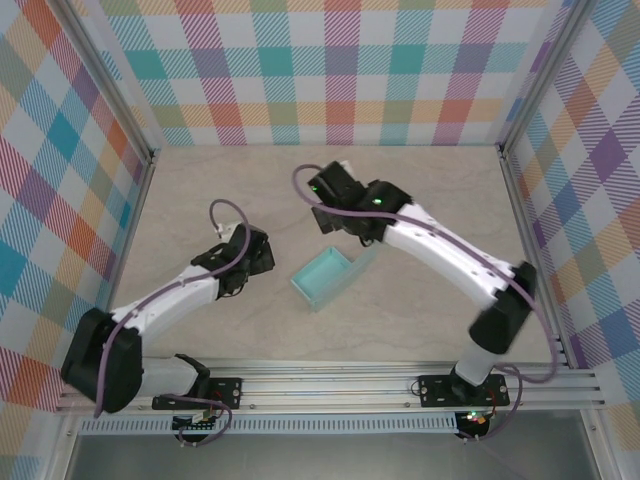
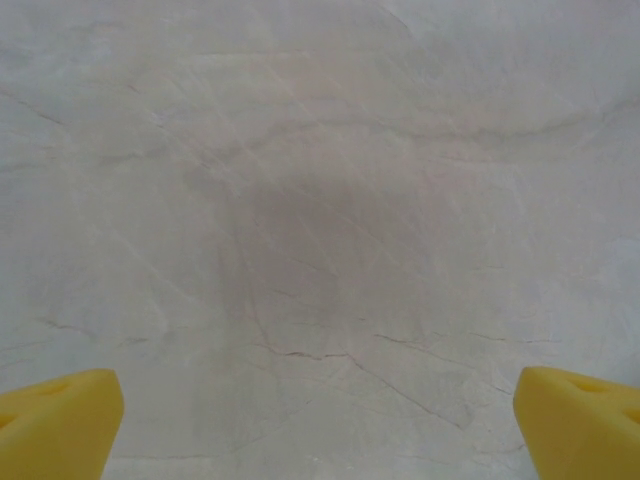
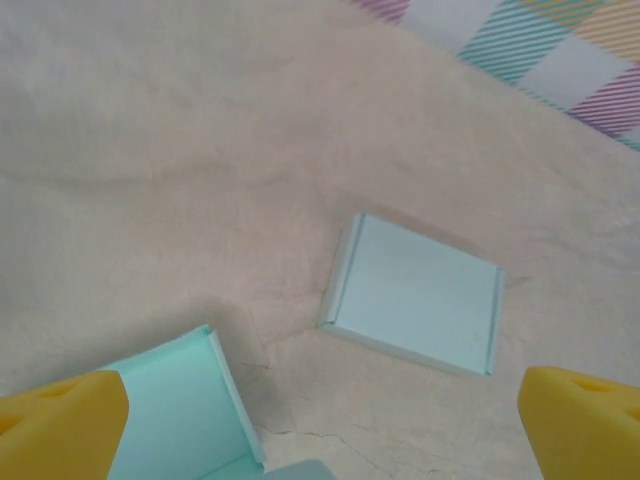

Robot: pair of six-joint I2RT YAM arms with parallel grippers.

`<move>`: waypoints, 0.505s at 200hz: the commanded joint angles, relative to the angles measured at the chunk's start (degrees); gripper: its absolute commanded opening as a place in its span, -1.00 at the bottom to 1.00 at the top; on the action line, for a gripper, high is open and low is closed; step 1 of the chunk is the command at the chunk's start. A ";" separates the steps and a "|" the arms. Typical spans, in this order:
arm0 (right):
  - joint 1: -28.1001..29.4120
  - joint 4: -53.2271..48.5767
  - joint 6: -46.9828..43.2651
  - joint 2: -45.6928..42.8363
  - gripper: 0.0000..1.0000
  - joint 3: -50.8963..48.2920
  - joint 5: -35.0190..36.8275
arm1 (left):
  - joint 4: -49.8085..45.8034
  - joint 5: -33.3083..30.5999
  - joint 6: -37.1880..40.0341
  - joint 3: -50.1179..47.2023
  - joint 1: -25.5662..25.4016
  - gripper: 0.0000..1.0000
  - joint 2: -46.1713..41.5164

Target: Fold the paper box

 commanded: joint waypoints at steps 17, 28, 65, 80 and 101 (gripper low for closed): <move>-2.50 -2.16 18.15 -17.17 0.99 -17.07 3.08 | 3.37 3.14 5.25 5.49 0.64 0.74 8.81; -3.26 -1.86 22.00 -21.84 0.99 -23.20 2.07 | 3.87 4.44 6.03 6.54 0.58 0.66 10.95; -7.13 9.11 29.83 -30.72 0.57 -43.60 -15.63 | 8.03 10.28 6.22 6.21 0.24 0.34 15.03; -8.76 17.70 31.80 -30.17 0.34 -50.54 -24.54 | 8.72 11.64 6.07 5.53 -0.27 0.27 15.91; -9.32 28.37 34.20 -25.64 0.07 -56.39 -31.25 | 9.37 12.70 5.93 4.50 -1.25 0.18 16.71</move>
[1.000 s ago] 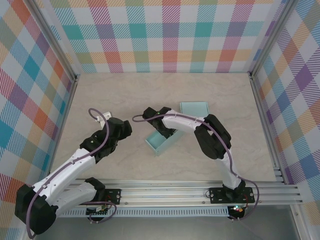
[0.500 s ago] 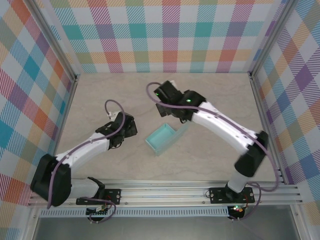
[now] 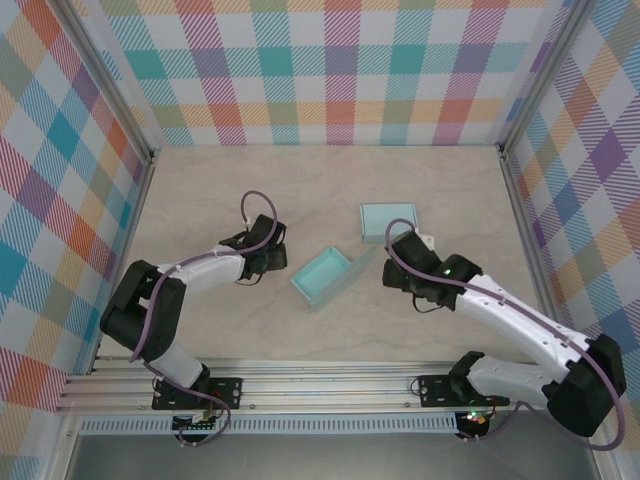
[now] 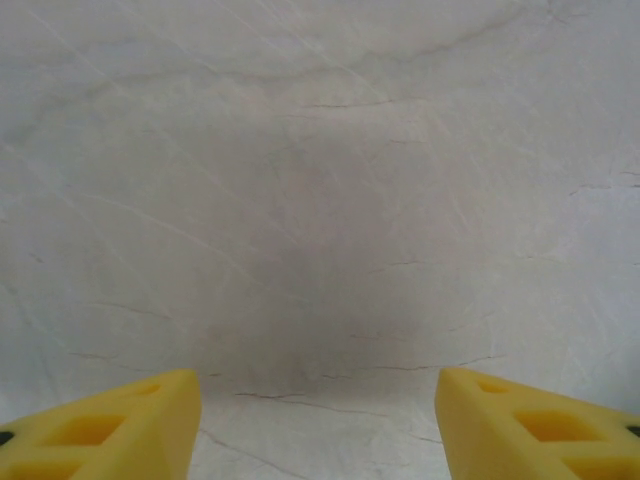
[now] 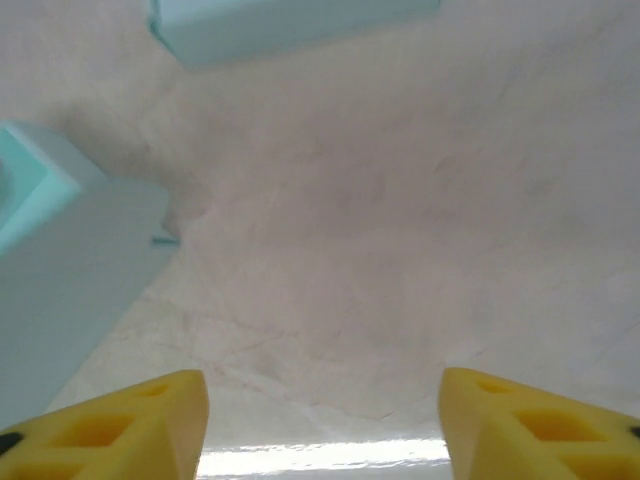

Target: Fold the paper box

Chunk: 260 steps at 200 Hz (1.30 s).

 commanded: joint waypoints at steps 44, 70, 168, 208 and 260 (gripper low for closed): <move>-1.53 32.92 6.35 16.10 -0.31 -6.76 -19.59 | 4.16 5.86 -0.92 -3.68 -3.14 0.11 2.14; -3.47 40.29 5.29 23.20 -0.44 -5.22 -23.56 | 5.35 6.30 -3.22 -6.35 -4.64 0.08 0.99; -10.06 39.23 -5.03 45.28 -0.60 18.13 -37.69 | 16.50 7.23 -16.90 -14.91 -15.39 0.02 -5.93; -14.15 26.44 -12.64 45.09 -0.57 27.95 -34.17 | 21.05 1.39 -21.87 -16.80 -19.32 0.04 -7.76; -17.06 13.73 -22.32 28.63 -0.17 23.84 -19.69 | 13.41 -5.43 4.19 -15.92 -15.69 0.75 -26.22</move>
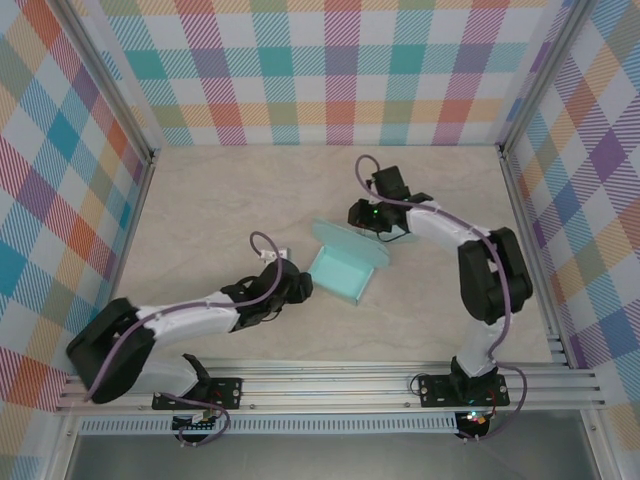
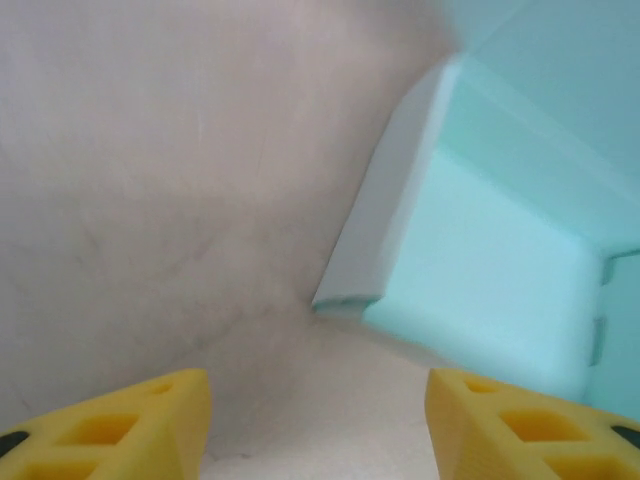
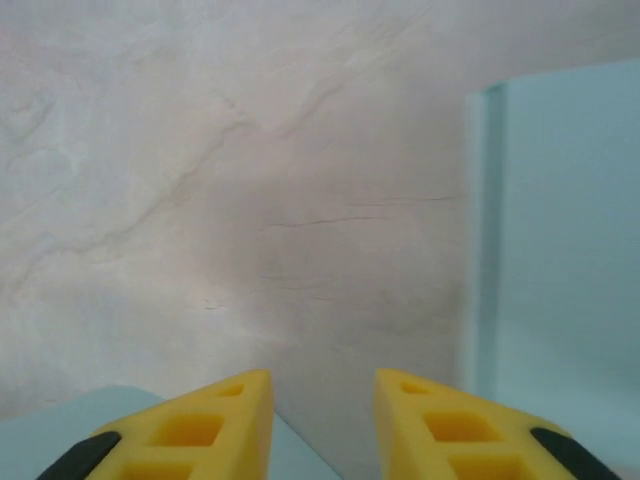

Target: Fold the paper box

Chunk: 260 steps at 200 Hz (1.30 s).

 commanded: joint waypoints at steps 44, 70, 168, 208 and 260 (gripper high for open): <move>-0.19 -15.80 -8.05 -27.93 0.23 -12.85 16.86 | 2.01 20.82 36.32 5.42 18.29 1.00 -8.14; -0.19 -16.99 -9.40 -37.46 0.42 -17.88 14.74 | 3.33 31.93 48.44 9.35 22.09 0.96 -2.07; 0.14 -11.94 -15.90 -43.33 0.32 -25.51 -3.24 | -1.15 49.25 68.05 27.40 24.83 0.79 22.14; 0.79 -8.31 -16.26 -38.31 0.24 -25.06 -4.84 | -9.27 54.20 70.42 35.37 24.83 0.29 28.26; 1.14 -8.29 -16.98 -31.41 0.10 -22.23 -1.02 | -9.01 53.45 70.79 36.26 24.83 0.13 29.35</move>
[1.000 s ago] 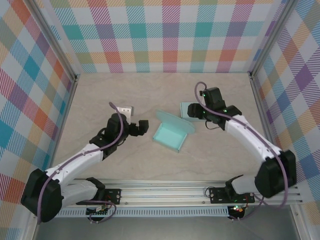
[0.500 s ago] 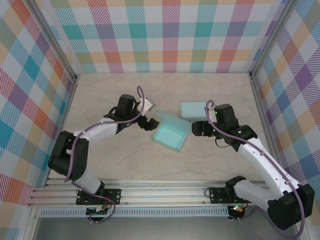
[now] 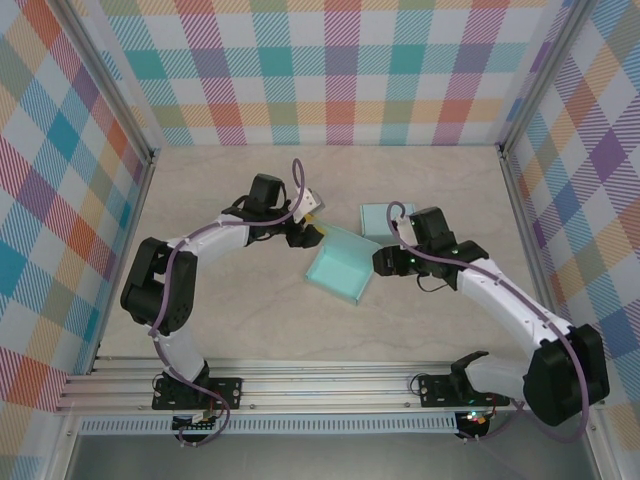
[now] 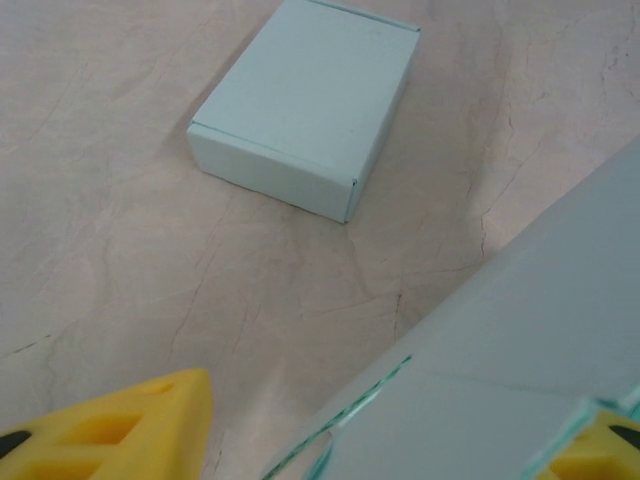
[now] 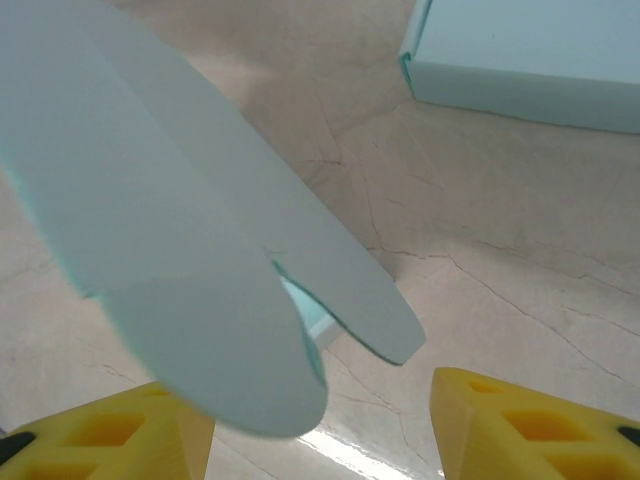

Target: Fold the paper box

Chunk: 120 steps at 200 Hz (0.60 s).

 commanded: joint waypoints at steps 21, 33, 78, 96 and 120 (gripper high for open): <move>0.71 2.63 -1.07 2.65 0.00 2.68 1.37 | -2.80 1.49 2.01 1.31 0.85 -0.09 1.07; 0.85 2.98 -1.02 3.04 -0.07 2.87 1.72 | -2.96 1.36 2.08 1.21 0.85 -0.19 0.95; 1.59 4.74 -0.51 5.01 -0.41 3.19 2.59 | -2.15 0.24 0.78 0.59 0.59 -0.59 0.64; 2.28 5.15 -0.32 5.71 -0.56 3.44 4.02 | -1.14 -1.10 -0.43 -0.02 0.18 -0.72 0.04; 4.02 6.49 0.19 6.84 -0.72 3.78 7.94 | 1.90 -5.17 -3.99 -1.82 -1.00 -0.90 -1.50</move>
